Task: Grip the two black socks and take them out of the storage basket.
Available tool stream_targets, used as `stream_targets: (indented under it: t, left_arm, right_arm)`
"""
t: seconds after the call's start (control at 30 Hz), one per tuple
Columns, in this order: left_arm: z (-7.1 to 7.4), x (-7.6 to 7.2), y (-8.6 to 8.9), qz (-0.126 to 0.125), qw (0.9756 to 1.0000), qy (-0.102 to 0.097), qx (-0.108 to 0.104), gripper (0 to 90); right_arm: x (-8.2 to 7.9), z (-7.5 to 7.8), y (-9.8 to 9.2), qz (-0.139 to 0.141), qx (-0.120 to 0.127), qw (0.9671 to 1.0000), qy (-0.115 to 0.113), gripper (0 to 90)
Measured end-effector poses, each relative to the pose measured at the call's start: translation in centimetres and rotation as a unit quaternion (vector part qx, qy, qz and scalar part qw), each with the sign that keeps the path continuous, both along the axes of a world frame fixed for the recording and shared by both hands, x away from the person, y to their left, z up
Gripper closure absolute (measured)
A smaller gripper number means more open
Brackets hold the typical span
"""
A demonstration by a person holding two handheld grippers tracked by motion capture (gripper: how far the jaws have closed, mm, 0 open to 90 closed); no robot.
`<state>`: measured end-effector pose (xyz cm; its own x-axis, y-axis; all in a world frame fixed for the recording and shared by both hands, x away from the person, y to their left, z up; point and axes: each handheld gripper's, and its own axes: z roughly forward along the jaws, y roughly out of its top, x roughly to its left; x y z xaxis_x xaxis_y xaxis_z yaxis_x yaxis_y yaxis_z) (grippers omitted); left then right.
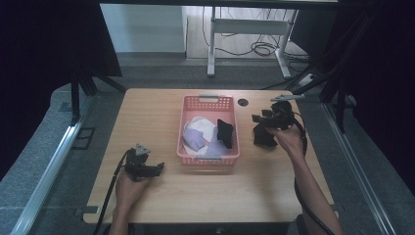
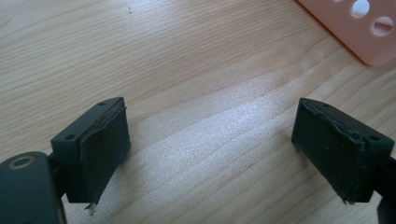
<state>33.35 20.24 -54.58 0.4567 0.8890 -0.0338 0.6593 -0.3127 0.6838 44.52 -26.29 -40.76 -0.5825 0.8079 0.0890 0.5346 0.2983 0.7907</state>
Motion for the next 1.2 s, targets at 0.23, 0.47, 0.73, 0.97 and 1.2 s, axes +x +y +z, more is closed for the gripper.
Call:
stream_targets:
  t: [0.23,0.47,0.73,0.97,1.2]
  left_arm:
    - [0.0,0.0,0.0,0.000,1.0000,0.000,0.000,10.9]
    - [0.0,0.0,0.0,0.000,1.0000,0.000,0.000,10.9]
    - [0.0,0.0,0.0,0.000,1.0000,0.000,0.000,10.9]
    - [0.0,0.0,0.0,0.000,1.0000,0.000,0.000,10.9]
    - [0.0,0.0,0.0,0.000,1.0000,0.000,0.000,10.9]
  right_arm:
    - [0.4,-0.1,3.1,0.043,0.005,0.9990,0.010,41.0]
    - [0.6,-1.3,6.4,0.081,-0.004,0.9965,0.020,39.7]
    - [0.3,-3.3,9.5,0.115,-0.022,0.9926,0.033,39.8]
    - [0.1,-5.1,10.8,0.127,-0.050,0.9896,0.045,40.3]
    - [0.4,-6.5,11.5,0.127,-0.084,0.9869,0.053,42.0]
